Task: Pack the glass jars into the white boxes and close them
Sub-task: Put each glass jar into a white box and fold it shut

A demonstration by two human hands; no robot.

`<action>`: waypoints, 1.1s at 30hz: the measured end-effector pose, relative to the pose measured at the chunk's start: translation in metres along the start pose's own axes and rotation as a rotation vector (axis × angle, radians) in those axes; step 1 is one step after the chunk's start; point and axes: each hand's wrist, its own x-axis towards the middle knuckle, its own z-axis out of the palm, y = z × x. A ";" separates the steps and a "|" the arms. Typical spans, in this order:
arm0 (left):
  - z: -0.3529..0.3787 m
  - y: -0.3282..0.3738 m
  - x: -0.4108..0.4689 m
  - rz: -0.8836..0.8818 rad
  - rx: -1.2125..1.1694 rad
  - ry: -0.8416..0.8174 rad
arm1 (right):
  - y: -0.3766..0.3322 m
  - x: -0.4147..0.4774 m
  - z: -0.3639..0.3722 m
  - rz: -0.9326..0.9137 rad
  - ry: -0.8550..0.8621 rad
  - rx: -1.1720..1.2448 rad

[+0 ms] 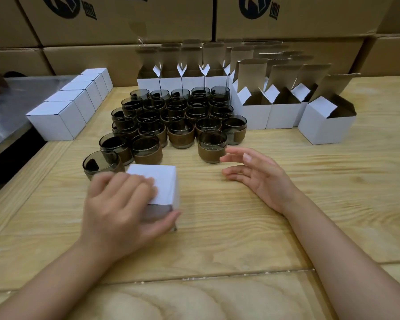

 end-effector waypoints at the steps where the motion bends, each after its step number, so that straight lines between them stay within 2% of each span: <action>1: -0.006 -0.010 -0.007 -0.007 0.011 -0.005 | 0.000 0.000 0.001 0.004 0.005 0.000; 6: -0.034 -0.054 -0.047 -0.132 0.034 -0.076 | 0.001 0.001 0.001 0.011 0.016 -0.002; 12: -0.055 -0.117 -0.091 -0.516 0.201 -0.439 | 0.003 0.002 0.000 0.006 0.016 -0.003; 16: -0.059 -0.154 -0.101 -0.683 0.277 -0.556 | 0.003 0.002 -0.001 -0.001 0.017 0.001; 20: -0.049 -0.176 -0.094 -0.781 0.268 -0.549 | 0.004 0.003 -0.001 -0.004 0.022 0.007; 25: -0.030 -0.221 -0.098 -0.775 0.368 -0.565 | 0.004 0.005 -0.002 -0.007 0.025 0.034; 27: -0.018 -0.231 -0.100 -0.730 0.394 -0.524 | 0.005 0.006 -0.003 -0.004 0.032 0.042; 31: 0.001 -0.230 -0.087 -0.866 0.171 -0.358 | 0.005 0.007 -0.004 0.002 0.028 0.050; 33: 0.008 -0.228 -0.079 -0.842 0.215 -0.348 | 0.005 0.007 -0.005 0.002 0.026 0.055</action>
